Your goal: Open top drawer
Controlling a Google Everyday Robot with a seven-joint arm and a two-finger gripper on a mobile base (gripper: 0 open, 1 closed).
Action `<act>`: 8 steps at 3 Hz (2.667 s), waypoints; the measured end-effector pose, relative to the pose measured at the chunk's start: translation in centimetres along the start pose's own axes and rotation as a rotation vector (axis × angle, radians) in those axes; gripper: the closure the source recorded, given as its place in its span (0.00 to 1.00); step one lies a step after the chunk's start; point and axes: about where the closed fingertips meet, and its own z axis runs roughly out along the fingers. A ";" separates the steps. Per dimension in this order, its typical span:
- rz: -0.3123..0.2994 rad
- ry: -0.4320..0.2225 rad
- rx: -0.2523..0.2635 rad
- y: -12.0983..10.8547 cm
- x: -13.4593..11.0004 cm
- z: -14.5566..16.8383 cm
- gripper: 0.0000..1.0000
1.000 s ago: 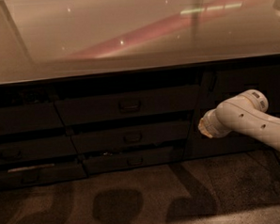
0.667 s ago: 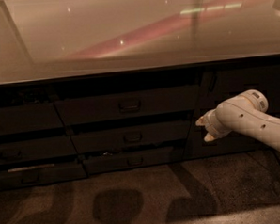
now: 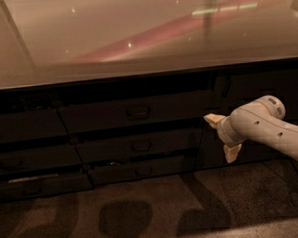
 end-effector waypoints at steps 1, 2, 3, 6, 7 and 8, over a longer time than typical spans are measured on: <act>0.023 0.041 -0.022 -6.3 1.4 -0.7 0.00; 0.023 0.041 -0.022 -6.3 1.4 -0.7 0.00; 0.024 -0.027 -0.008 -6.1 1.4 -0.6 0.00; 0.047 -0.246 0.050 -7.0 1.6 -1.3 0.00; 0.071 -0.226 0.042 -8.3 2.3 -1.0 0.00; 0.102 -0.176 0.019 -11.7 4.1 -1.1 0.00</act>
Offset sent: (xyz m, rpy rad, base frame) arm 0.0869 0.0119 0.0724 -0.0644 -0.0112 -0.0785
